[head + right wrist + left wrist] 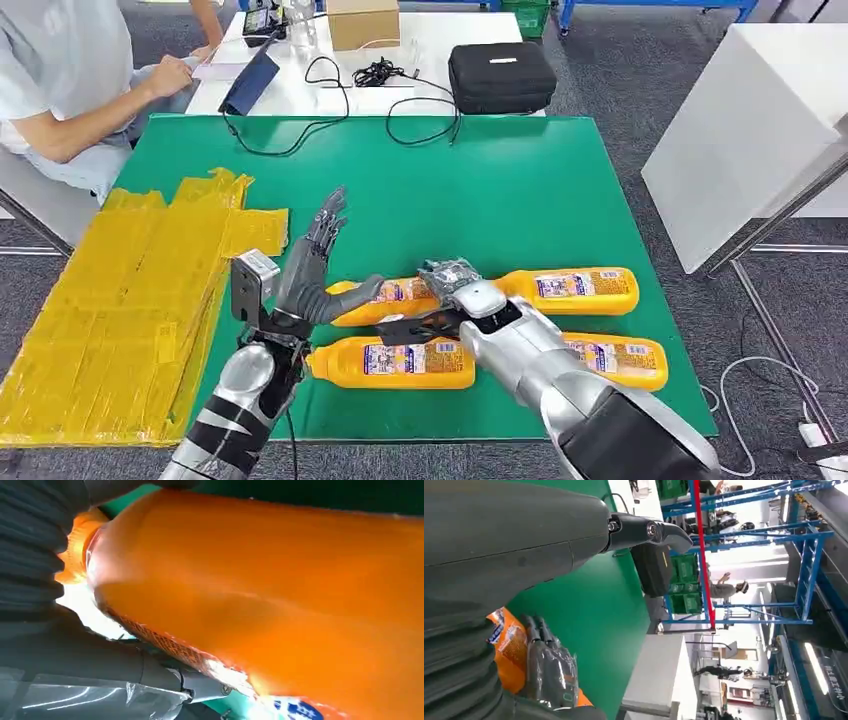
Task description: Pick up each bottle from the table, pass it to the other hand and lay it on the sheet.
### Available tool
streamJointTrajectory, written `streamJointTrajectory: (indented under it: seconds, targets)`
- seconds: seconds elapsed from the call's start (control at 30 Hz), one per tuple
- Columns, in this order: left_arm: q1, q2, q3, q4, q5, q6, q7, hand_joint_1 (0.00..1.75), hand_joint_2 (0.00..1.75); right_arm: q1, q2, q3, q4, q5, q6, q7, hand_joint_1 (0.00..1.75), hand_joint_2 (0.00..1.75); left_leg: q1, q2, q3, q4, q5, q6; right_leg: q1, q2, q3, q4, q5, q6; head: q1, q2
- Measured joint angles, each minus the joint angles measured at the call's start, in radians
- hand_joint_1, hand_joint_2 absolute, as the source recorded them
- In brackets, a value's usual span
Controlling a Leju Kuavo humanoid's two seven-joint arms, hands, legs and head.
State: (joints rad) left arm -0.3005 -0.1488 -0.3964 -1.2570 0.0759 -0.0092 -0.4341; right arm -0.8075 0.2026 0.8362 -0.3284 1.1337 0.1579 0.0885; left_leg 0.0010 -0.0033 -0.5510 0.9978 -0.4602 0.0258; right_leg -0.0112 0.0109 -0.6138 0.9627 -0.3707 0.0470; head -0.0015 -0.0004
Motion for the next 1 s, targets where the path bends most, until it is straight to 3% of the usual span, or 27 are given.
streamJointTrajectory:
  seconds: [0.37,0.43,0.6,0.93,1.0]
  targets:
    - [0.000,0.000,0.000,0.002,0.000,0.003,-0.002,0.00,1.75,0.001,0.000,0.013,0.001,0.003,-0.015,0.001,1.66,1.75,0.000,0.000,0.001,0.000,0.000,0.000,0.000,0.000,0.001,0.000,0.000,0.000,0.000,0.000]
    - [0.000,0.000,0.000,0.002,0.000,0.006,-0.002,0.00,1.75,0.001,0.000,0.014,0.002,0.003,-0.022,0.001,1.75,1.75,0.000,0.000,0.001,0.000,0.000,0.000,0.000,0.000,0.001,0.000,0.000,0.000,0.000,0.000]
    - [0.001,0.000,0.000,0.002,0.001,0.010,-0.002,0.00,1.75,0.002,0.000,0.013,0.003,-0.003,-0.049,0.009,1.75,1.75,0.000,0.000,0.001,0.000,0.000,0.000,0.000,0.000,0.001,0.000,0.000,0.000,0.000,0.000]
    - [0.020,0.004,0.004,-0.008,-0.003,0.036,-0.002,0.00,1.75,0.021,-0.016,-0.074,0.004,-0.131,-0.276,0.045,1.75,1.75,0.000,-0.002,-0.003,0.000,0.000,0.000,0.000,-0.001,-0.001,0.001,0.000,0.000,0.000,0.000]
    - [0.027,0.006,0.007,-0.015,-0.014,0.040,0.000,0.00,1.75,0.032,-0.022,-0.108,-0.007,-0.174,-0.385,0.027,1.75,1.75,0.000,-0.002,-0.003,0.000,0.000,0.000,0.000,-0.001,-0.001,0.001,0.000,0.000,0.000,0.000]
